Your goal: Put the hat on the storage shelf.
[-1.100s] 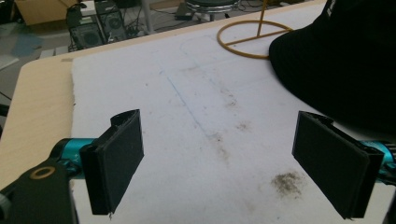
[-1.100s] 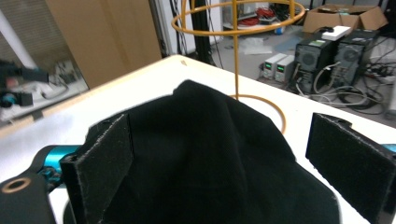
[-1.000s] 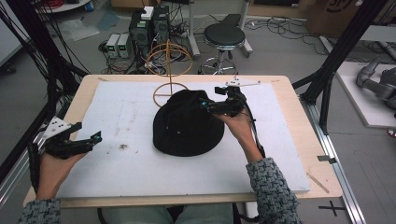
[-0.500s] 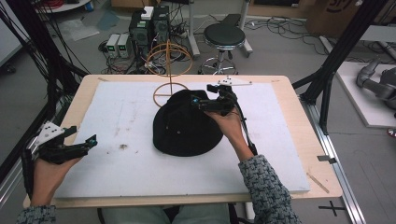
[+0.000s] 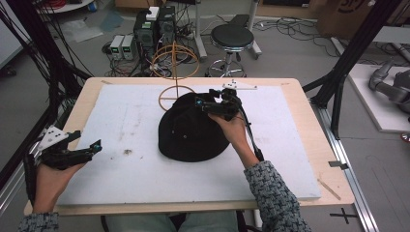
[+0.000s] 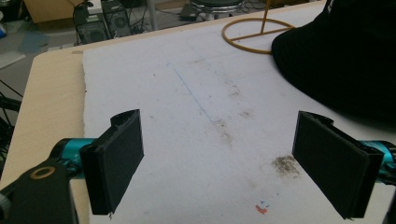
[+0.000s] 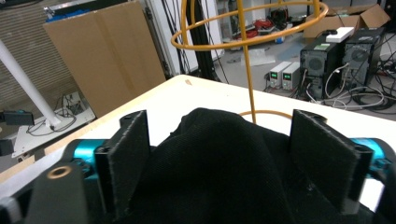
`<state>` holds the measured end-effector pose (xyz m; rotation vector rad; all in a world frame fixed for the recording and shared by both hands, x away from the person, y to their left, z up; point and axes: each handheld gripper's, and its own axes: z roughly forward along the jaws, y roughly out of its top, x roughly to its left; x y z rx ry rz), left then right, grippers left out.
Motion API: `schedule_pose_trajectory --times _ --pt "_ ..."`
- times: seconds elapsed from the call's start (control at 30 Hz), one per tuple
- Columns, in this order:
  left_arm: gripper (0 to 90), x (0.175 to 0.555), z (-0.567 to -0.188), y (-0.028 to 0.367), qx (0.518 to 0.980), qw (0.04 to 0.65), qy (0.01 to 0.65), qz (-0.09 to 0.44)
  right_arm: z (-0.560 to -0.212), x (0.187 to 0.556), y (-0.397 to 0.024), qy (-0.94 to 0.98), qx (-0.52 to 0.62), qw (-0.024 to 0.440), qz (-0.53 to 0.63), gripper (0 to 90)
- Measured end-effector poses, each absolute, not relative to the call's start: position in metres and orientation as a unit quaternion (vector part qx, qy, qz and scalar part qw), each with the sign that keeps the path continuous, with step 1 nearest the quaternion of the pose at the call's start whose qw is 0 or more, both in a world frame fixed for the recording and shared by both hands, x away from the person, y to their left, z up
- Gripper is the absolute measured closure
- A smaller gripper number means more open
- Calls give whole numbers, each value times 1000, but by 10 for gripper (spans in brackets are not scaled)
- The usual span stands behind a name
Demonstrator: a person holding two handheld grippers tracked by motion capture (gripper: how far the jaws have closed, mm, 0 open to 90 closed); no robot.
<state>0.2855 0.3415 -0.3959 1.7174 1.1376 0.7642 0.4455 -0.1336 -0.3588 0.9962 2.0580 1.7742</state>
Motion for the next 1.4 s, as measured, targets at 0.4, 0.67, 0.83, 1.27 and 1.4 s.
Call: schedule_pose_trajectory --times 0.4,0.67,0.83,1.27,1.4 --pt "168 286 -397 342 694 456 463 309 -362 443 -129 725 342 135 582 447" --pt "168 286 -397 342 694 457 463 308 -362 441 -126 735 338 155 567 570" --pt "168 286 -397 342 695 458 462 307 -362 440 -125 739 340 160 559 656" --pt "168 289 -397 342 695 460 460 306 -359 435 -126 744 342 171 548 815" --pt "169 291 -397 341 696 460 459 305 -356 432 -128 745 344 174 544 836"
